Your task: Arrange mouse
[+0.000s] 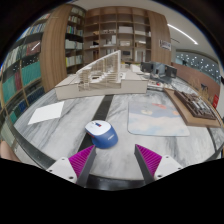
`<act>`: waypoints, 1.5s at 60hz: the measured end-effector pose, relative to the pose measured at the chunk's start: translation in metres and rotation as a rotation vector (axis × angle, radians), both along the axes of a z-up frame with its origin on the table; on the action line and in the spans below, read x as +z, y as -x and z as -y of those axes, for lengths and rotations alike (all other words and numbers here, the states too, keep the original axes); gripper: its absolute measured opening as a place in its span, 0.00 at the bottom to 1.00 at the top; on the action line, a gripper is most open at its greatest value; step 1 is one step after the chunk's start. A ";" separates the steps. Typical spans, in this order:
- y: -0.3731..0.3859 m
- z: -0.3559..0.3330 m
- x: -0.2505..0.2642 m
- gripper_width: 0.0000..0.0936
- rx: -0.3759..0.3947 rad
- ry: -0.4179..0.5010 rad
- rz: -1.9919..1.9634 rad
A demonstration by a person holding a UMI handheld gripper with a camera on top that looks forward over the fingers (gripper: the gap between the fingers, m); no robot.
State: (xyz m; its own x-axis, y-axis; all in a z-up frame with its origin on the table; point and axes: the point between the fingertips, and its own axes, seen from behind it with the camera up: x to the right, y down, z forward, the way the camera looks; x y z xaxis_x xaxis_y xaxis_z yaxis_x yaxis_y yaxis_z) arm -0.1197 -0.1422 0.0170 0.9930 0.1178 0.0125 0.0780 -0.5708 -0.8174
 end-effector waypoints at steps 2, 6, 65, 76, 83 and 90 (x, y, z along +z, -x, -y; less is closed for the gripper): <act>0.011 -0.041 -0.018 0.87 0.009 -0.006 0.004; 0.022 -0.063 -0.026 0.87 0.032 -0.007 0.016; -0.079 -0.190 0.121 0.48 -0.180 -0.251 -0.015; -0.153 -0.207 0.024 0.48 -0.304 -0.072 0.022; -0.160 -0.210 -0.009 0.47 -0.305 -0.022 0.037; -0.162 -0.208 -0.028 0.48 -0.289 0.019 0.047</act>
